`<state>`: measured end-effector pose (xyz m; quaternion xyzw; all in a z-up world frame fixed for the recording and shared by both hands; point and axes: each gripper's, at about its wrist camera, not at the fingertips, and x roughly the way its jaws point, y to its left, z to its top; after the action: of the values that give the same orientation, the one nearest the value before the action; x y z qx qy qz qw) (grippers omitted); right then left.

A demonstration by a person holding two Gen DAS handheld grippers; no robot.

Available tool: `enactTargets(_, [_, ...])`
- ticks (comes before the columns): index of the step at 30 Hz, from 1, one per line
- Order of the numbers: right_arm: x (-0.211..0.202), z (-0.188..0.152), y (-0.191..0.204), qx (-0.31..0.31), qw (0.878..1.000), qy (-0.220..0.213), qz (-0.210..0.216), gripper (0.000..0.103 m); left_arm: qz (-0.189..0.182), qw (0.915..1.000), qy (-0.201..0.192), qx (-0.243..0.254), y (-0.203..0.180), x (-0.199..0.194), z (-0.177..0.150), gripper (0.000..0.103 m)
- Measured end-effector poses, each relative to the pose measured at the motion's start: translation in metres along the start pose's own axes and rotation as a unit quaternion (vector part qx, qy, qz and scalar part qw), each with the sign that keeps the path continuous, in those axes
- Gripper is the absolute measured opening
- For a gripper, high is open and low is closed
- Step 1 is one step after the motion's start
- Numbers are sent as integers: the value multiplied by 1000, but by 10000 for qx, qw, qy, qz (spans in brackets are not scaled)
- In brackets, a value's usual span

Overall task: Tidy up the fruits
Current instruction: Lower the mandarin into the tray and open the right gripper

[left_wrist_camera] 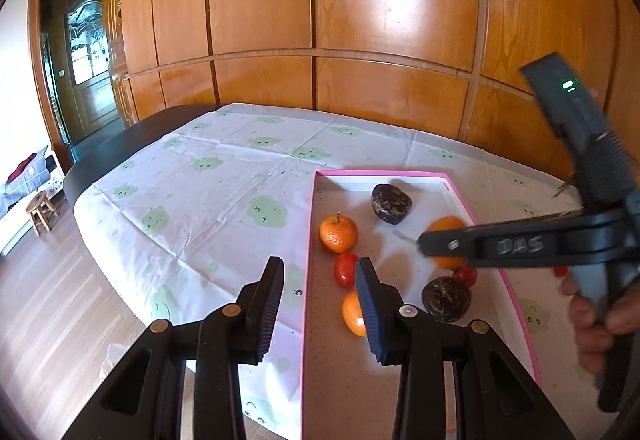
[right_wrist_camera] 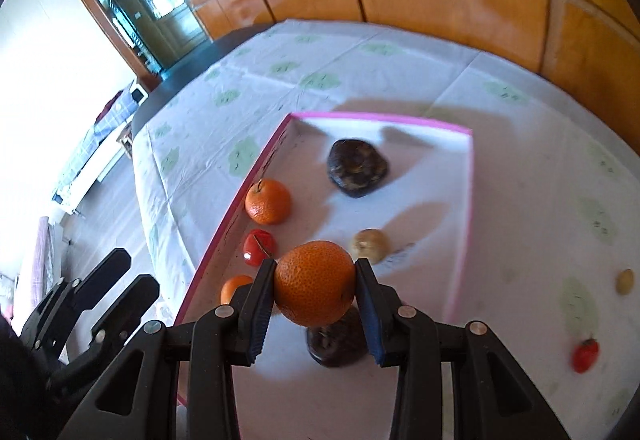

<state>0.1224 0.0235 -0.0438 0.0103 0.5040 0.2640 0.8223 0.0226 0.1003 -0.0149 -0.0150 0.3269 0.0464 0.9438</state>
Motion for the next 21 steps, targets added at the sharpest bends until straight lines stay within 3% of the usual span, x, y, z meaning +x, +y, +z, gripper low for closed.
enactTargets(7, [21,-4,-9,208,9994,212,-159,41,-7,10000,33,-8,2,1,-2,38])
enactTargets(14, [1,-5,-15,427,9990,-70,76,41,-36,10000,11,-1,-1,-1,-1,38])
enactTargets(21, [-20,-13,-18,475,9984,-309,-45,41,-82,9999,-90,21,-5,-9,1,39])
